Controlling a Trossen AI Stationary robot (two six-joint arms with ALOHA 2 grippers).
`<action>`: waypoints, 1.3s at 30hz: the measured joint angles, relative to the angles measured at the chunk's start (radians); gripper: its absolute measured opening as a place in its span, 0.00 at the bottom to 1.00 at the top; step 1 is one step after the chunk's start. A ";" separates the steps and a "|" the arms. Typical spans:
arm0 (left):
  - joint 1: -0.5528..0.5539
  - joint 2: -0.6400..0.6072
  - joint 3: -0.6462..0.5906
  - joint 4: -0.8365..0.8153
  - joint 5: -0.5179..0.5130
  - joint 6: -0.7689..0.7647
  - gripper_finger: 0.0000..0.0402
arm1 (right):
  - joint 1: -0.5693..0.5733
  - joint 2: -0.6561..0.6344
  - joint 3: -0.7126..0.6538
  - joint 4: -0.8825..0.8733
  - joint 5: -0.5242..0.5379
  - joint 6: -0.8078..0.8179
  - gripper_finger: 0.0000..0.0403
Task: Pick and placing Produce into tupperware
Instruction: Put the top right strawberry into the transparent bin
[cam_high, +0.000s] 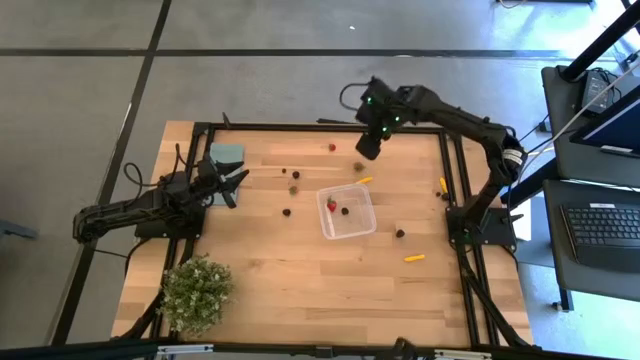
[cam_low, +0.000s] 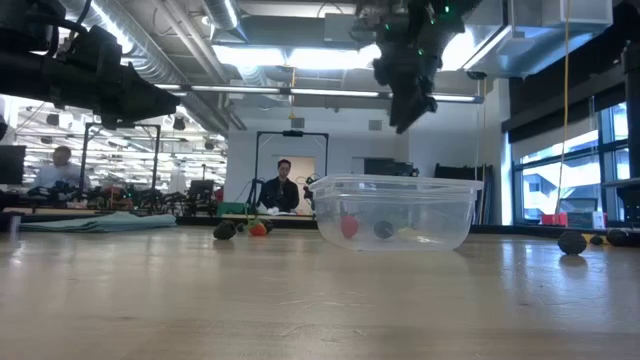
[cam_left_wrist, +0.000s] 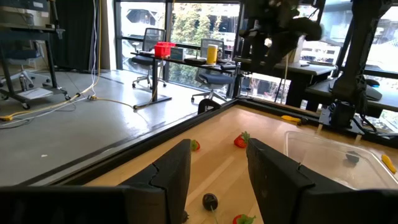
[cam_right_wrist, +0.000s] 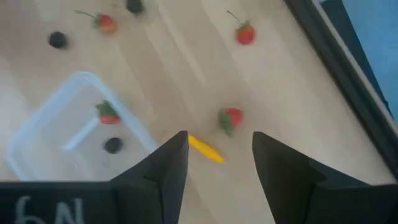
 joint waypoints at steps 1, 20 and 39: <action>0.000 0.000 0.000 0.000 0.000 0.000 0.37 | -0.018 0.001 -0.006 -0.001 0.001 -0.023 0.45; 0.000 0.000 0.000 0.000 0.000 0.000 0.37 | -0.060 0.001 -0.272 0.284 -0.005 0.132 0.45; 0.000 0.000 0.000 0.000 0.000 0.000 0.37 | -0.045 0.001 -0.490 0.522 -0.040 0.270 0.45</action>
